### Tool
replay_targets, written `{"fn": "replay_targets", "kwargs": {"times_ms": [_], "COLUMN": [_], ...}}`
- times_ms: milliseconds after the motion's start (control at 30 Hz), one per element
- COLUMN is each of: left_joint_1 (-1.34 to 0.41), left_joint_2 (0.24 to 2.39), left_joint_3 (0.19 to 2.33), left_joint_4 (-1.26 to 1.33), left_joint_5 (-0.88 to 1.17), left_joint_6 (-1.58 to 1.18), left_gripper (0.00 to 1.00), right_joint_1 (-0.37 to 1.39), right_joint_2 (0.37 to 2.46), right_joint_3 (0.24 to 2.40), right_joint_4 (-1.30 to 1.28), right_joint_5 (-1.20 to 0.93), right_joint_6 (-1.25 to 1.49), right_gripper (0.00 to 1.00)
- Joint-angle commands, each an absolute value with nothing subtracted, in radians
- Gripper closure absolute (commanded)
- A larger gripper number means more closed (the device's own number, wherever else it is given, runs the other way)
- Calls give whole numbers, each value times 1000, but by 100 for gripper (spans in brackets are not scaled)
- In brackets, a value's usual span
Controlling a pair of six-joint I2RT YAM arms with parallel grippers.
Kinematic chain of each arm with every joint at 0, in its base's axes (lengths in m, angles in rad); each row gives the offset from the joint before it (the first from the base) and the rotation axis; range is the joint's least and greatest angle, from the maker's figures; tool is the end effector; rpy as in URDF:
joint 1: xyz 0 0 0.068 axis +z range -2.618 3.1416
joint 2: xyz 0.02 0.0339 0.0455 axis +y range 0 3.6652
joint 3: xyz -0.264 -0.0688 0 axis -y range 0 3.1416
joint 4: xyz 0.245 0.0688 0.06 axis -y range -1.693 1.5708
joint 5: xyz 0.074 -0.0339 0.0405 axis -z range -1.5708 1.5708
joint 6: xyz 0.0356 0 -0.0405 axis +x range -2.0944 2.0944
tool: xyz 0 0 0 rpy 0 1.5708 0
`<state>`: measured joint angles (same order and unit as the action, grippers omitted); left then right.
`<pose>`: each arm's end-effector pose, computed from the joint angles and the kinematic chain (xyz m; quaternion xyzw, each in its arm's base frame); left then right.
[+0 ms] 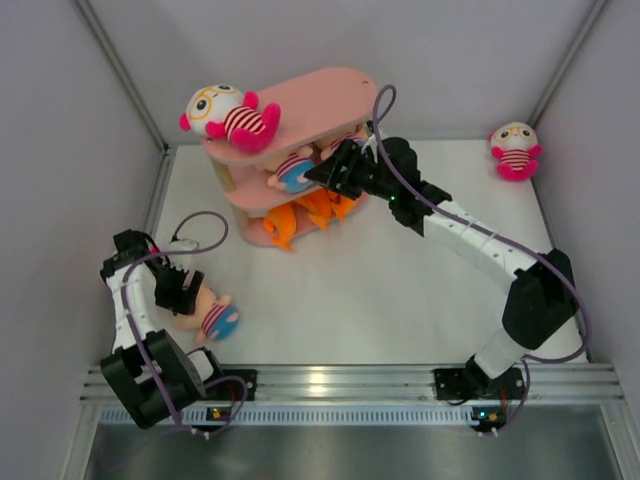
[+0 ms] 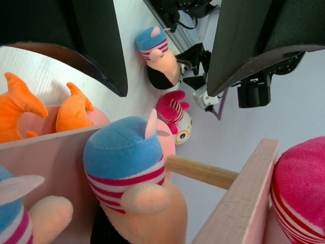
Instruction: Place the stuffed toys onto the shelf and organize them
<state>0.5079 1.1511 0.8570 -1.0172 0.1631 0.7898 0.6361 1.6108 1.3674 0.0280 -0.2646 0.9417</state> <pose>0.1708 0.0885 0.2355 0.1493 0.9770 0.0136 0.1516 0.3071 0.2384 0.3533 0.0358 0.7758 0.5134 0.3650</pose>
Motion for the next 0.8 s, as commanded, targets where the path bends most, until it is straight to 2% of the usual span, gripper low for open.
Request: {"fn": "replay_targets", "kwargs": {"times_ms": [0, 33, 67, 100, 133, 233, 367, 433, 533, 567, 667, 733, 767], "left_joint_1": [515, 514, 514, 515, 514, 515, 515, 514, 512, 511, 491, 457, 440], "left_joint_2": [1152, 1185, 1221, 1235, 1245, 1227, 1171, 1149, 1155, 1157, 1140, 1103, 1089], "left_joint_3": [818, 816, 815, 813, 810, 805, 842, 876, 968, 1009, 1055, 1058, 1055], "left_joint_4": [-1028, -1029, -1031, -1031, -1031, -1035, -1061, -1093, -1187, -1209, -1267, -1282, -1287], "left_joint_5": [288, 297, 307, 313, 321, 354, 416, 465, 570, 592, 643, 649, 643], "left_joint_6": [868, 862, 845, 841, 833, 839, 857, 864, 874, 876, 870, 858, 854], "left_gripper": [14, 18, 34, 43, 64, 93, 100, 100, 100, 100, 100, 100, 100], "right_joint_1": [624, 624, 624, 624, 624, 627, 644, 663, 768, 847, 961, 966, 968], "right_joint_2": [1546, 1540, 1534, 1526, 1511, 1467, 1378, 1303, 1212, 1197, 1173, 1240, 1279], "right_joint_3": [1365, 1367, 1367, 1367, 1365, 1353, 1267, 1226, 1155, 1103, 1034, 1078, 1174], "right_joint_4": [46, 43, 38, 34, 26, 3, 27, 66, 55, 57, 118, 117, 7], "right_joint_5": [-256, -255, -255, -258, -256, -250, -311, -363, -412, -425, -533, -663, -699], "right_joint_6": [902, 896, 887, 881, 858, 764, 541, 406, -42, -303, -631, -655, -678], "right_gripper": [36, 36, 36, 36, 37, 37, 39, 40, 39, 39, 30, 29, 28]}}
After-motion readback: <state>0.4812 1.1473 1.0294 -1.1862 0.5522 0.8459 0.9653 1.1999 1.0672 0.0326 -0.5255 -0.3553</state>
